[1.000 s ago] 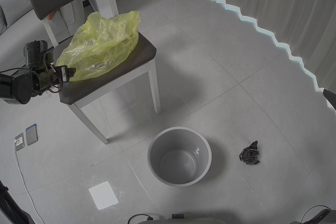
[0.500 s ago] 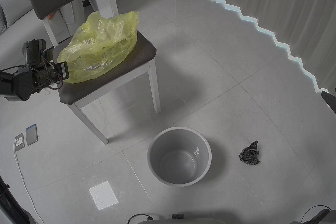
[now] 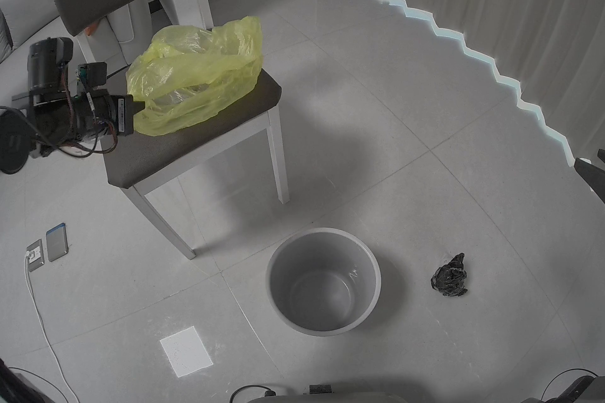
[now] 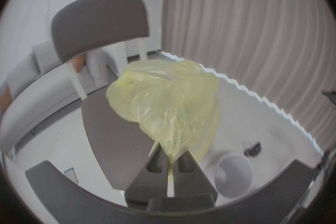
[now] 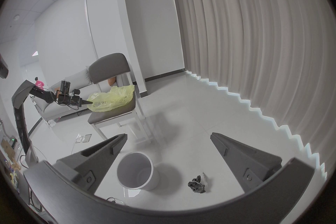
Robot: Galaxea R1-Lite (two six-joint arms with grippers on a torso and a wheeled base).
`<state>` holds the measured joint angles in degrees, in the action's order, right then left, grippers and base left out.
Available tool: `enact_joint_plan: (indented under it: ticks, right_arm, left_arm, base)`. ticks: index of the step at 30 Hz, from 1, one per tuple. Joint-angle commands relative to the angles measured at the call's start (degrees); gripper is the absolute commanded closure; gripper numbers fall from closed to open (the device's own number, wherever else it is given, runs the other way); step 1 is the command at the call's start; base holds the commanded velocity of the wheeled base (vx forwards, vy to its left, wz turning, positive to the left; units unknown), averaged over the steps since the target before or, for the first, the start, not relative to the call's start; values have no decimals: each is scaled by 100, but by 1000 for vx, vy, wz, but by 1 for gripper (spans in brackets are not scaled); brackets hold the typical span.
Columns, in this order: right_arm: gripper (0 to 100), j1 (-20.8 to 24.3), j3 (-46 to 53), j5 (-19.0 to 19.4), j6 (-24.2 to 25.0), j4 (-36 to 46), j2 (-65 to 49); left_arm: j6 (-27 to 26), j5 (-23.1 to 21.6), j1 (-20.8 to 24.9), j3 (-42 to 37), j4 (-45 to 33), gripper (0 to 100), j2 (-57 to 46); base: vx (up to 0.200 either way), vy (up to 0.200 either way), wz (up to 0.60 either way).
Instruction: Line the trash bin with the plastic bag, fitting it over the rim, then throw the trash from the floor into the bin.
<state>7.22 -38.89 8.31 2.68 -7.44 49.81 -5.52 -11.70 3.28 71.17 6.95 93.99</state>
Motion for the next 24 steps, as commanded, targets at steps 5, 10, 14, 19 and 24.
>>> enact_joint_plan:
  ticks: [5, 10, 14, 19, 24]
  right_arm:
    - [0, 711, -427, 4, -57, 14, 662]
    - [0, 904, -629, 39, -84, -12, 1101]
    - [0, 992, -743, 48, -145, -30, 1532]
    - [0, 975, -1086, 232, -84, -100, 2024]
    - [0, 948, -1349, 461, -66, -91, 2279]
  left_arm:
    - [-1214, -456, 2045, 1549, -2857, 100, -1893]
    - [-1443, -508, 2511, 1452, -3296, 100, -1876]
    - [-1794, -570, 2449, 661, -2848, 100, -1876]
    - [-2137, -684, 2502, 380, -2725, 100, -1876]
    - [-2155, -684, 2669, 380, -2813, 100, -1823]
  base:
    - [0, 0, 0]
    - [0, 0, 0]
    - [0, 0, 0]
    - [0, 0, 0]
    - [0, 0, 0]
